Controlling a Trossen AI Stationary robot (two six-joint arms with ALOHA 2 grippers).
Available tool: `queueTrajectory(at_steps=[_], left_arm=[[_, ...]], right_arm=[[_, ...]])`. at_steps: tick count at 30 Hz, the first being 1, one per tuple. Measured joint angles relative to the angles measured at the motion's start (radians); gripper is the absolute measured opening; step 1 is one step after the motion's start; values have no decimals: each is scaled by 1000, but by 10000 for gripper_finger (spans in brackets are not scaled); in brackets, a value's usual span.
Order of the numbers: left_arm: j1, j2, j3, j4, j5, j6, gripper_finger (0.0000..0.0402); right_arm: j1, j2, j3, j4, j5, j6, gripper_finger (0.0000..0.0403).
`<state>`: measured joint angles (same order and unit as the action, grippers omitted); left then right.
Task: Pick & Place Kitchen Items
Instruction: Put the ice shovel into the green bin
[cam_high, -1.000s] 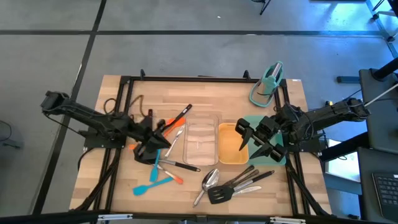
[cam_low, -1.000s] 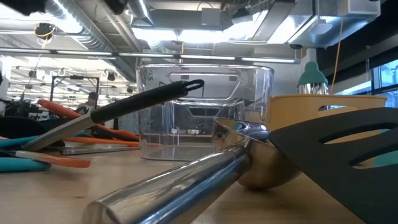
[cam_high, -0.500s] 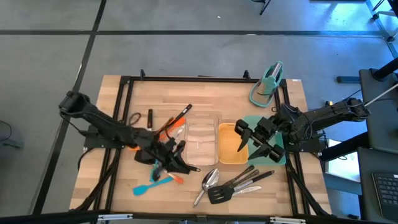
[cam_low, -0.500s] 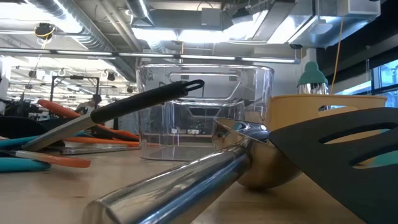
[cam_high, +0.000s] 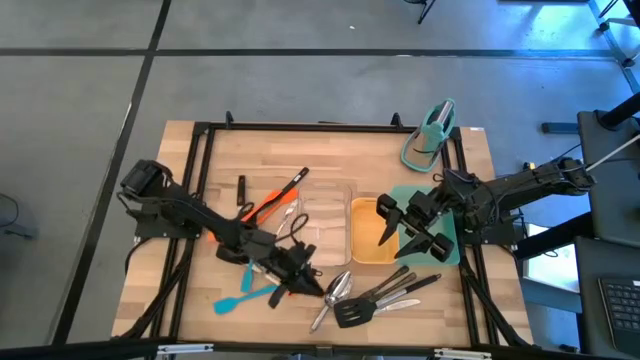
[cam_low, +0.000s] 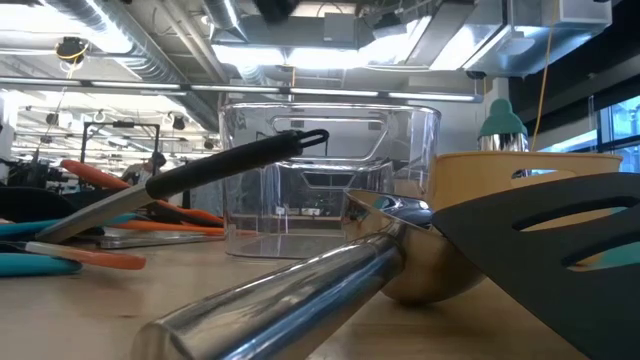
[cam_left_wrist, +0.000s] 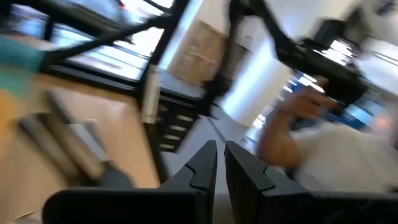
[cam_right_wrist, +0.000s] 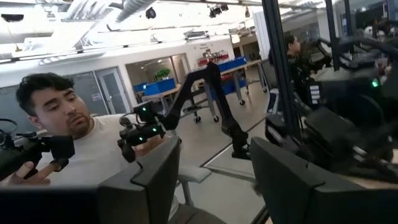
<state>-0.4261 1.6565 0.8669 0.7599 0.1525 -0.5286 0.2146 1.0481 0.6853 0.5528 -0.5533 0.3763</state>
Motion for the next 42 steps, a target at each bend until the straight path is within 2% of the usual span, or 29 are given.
queueTrajectory(at_steps=[2,7,15,17,20,22,28,31,34,39,42], left_arm=[[-8,11,21,0,51,20,29],[-21,16,67,2,105,46,29],[-84,12,138,-2,305,156,29],[-102,11,156,-42,348,190,29],[-126,-6,181,-251,367,249,29],[-137,-16,211,-445,299,292,29],[-204,-26,361,-1045,-225,320,29],[-230,-27,399,-1214,-385,251,29],[-243,-27,406,-1305,-421,177,29],[-260,-27,383,-1350,-420,62,29],[-277,-27,365,-1378,-449,34,29]], right_arm=[[0,0,0,-14,0,0,201],[0,0,0,-27,0,0,201],[0,0,0,-43,-1,0,201],[0,0,0,-45,-1,0,201],[0,0,0,-45,0,0,201],[0,0,0,-43,0,0,201],[0,0,0,-41,0,0,201],[0,0,0,-46,0,0,202],[0,0,0,-64,1,0,202],[0,0,0,-91,6,0,202],[0,0,0,-106,65,0,202]])
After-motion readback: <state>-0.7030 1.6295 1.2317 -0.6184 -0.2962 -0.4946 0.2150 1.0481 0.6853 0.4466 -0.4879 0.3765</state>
